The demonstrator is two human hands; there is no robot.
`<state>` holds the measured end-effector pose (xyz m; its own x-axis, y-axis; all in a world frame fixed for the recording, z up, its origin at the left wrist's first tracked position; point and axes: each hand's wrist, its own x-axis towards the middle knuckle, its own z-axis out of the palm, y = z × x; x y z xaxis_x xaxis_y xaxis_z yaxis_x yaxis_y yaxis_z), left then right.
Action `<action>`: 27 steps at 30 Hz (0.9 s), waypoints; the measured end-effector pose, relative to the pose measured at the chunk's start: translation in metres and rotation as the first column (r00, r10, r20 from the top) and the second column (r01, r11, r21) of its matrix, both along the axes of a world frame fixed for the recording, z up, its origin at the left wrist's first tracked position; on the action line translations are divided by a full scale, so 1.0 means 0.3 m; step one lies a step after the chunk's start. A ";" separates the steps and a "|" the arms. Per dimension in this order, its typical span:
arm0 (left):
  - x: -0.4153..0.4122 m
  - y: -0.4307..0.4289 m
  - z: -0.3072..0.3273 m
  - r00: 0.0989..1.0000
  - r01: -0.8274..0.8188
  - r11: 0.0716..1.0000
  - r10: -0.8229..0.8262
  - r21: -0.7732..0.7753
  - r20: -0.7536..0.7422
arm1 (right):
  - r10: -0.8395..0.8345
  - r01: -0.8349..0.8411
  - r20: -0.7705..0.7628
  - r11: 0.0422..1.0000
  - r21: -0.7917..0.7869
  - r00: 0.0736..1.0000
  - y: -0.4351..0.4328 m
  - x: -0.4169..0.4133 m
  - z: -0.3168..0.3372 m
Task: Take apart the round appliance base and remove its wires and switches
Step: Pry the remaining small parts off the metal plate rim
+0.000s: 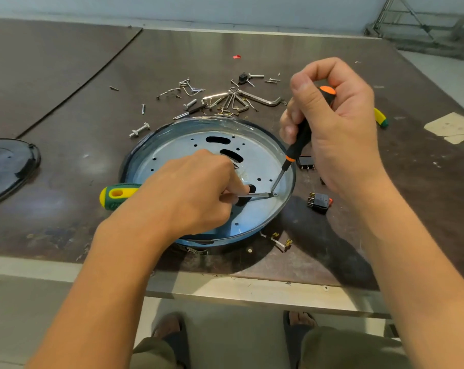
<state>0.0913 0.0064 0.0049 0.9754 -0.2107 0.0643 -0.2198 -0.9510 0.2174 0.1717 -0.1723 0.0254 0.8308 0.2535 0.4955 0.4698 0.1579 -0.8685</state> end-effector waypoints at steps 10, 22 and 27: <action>0.005 -0.004 -0.005 0.999 -0.048 0.998 0.048 -0.031 -0.005 | 0.066 -0.066 -0.010 0.998 -0.006 0.998 -0.010 -0.004 0.001; 0.007 -0.009 -0.007 0.996 -0.076 0.995 0.073 -0.066 -0.048 | 0.090 -0.089 0.019 0.995 -0.041 0.996 -0.015 -0.001 0.004; 0.009 -0.011 -0.007 0.993 -0.094 0.990 0.086 -0.102 -0.079 | 0.103 -0.103 -0.013 0.995 -0.014 0.995 -0.016 0.009 -0.006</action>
<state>0.0941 0.0031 0.0029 0.9930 -0.1177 0.0083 -0.1138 -0.9370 0.3302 0.1743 -0.1772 0.0234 0.8059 0.3453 0.4809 0.4411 0.1917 -0.8768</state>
